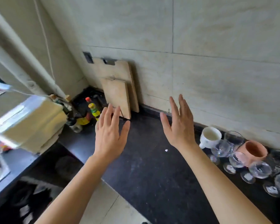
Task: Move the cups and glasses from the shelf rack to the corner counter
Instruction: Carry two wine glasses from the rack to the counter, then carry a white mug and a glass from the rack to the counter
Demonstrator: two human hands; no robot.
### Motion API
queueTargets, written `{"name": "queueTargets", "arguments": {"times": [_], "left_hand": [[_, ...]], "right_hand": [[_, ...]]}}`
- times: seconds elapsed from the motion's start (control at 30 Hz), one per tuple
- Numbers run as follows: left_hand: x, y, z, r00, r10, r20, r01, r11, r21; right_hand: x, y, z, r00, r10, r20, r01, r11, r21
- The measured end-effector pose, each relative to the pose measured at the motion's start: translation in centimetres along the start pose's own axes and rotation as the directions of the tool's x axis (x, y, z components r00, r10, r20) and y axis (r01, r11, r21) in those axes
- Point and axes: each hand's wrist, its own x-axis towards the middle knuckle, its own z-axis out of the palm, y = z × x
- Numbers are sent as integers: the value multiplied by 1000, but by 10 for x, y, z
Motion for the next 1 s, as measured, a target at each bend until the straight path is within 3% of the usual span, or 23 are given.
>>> {"name": "queueTargets", "arguments": {"times": [0.2, 0.37, 0.53, 0.73, 1.0], "left_hand": [[-90, -139, -140, 939, -255, -231, 293, 945, 148], [-194, -255, -248, 811, -404, -423, 509, 844, 170], [-315, -373, -343, 686, -490, -538, 667, 720, 194], [-434, -490, -448, 512, -575, -638, 818, 552, 158], [-535, -580, -525, 343, -604, -720, 915, 389, 110]], "right_hand": [[-11, -192, 76, 939, -326, 113, 293, 926, 240], [-69, -369, 139, 790, -604, 106, 526, 756, 391], [-170, -549, 210, 637, -769, 61, 641, 572, 511], [-286, -715, 280, 471, -878, 87, 673, 421, 608], [-381, -867, 338, 339, -939, 54, 634, 271, 724]]}}
